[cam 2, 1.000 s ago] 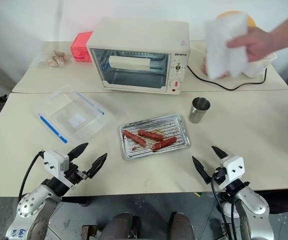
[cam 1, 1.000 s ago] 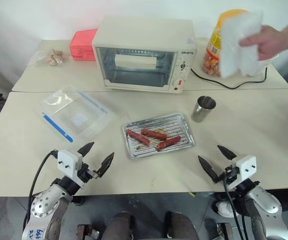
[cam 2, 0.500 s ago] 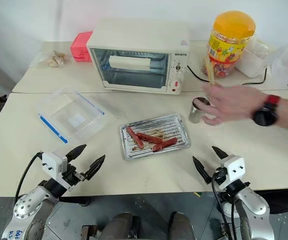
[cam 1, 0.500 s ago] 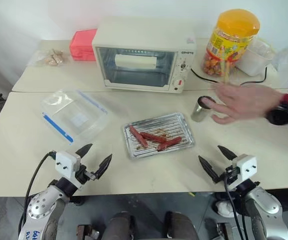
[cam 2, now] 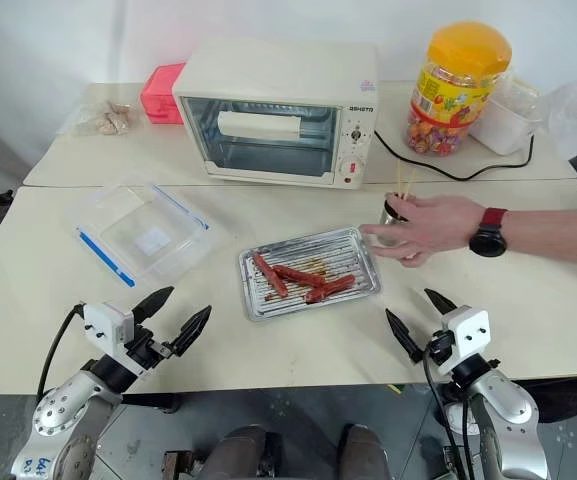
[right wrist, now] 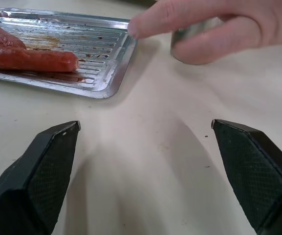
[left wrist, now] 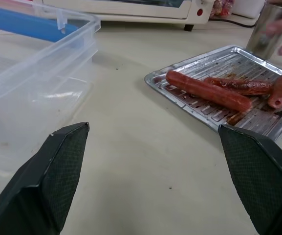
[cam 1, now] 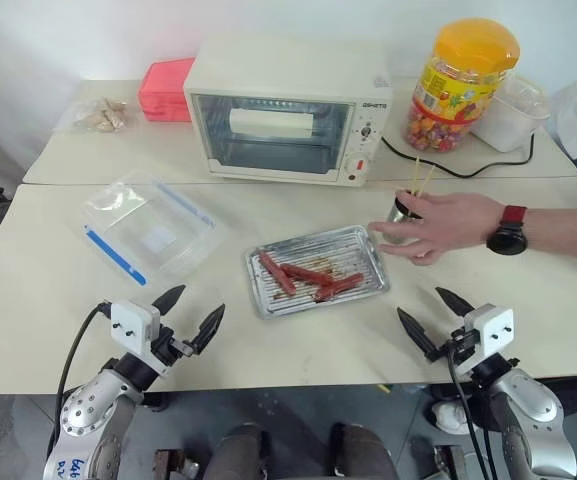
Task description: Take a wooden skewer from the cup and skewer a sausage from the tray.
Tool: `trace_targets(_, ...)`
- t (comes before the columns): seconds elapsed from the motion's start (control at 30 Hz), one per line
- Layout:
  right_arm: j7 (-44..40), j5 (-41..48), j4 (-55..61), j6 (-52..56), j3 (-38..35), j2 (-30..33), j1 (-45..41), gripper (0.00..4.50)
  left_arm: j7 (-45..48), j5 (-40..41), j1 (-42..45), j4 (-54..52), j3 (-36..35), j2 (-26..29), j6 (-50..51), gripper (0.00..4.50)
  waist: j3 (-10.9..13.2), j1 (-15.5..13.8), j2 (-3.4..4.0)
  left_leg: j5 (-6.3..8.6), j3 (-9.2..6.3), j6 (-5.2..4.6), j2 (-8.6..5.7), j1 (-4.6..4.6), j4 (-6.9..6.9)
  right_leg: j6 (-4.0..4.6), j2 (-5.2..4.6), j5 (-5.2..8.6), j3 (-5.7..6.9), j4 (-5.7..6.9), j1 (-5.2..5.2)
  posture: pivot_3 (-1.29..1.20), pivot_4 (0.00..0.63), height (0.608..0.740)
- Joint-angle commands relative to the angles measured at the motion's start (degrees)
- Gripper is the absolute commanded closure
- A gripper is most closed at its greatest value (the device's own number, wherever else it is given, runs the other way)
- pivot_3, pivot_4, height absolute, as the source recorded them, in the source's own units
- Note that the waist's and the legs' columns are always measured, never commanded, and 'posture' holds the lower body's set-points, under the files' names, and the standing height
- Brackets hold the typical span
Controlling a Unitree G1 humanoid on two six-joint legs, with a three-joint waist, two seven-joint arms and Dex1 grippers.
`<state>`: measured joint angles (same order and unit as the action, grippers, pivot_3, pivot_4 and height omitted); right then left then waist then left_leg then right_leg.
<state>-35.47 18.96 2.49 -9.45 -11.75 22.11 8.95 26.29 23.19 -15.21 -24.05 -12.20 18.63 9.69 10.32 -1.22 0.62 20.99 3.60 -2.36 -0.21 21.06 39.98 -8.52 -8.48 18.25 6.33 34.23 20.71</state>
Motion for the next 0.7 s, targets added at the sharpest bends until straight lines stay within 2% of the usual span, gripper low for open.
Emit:
trace_targets(0.03,1.47,-0.58,-1.35,-1.68,-1.57,-0.43,-0.19,0.0,-0.3,-0.09,-0.14,-0.65,-2.73,0.47,-2.52,0.03,-0.01,0.03,-0.01,0.0,0.0,0.0,0.0,0.0,0.0,0.0,0.0,0.0,0.0,0.0,0.0,0.0,0.15,0.74)
trace_targets(0.7,0.56,-0.7,-2.03,-4.24,-0.47,0.04,0.69,0.0,2.41,-0.07,-2.94,-0.54,-1.57,-0.09,-3.73,0.03,-0.02,-0.08,-0.03,0.0,-0.01,0.0,0.0,0.0,0.0,0.0,-0.01,0.0,0.0,0.0,-0.01,0.0,0.15,0.74)
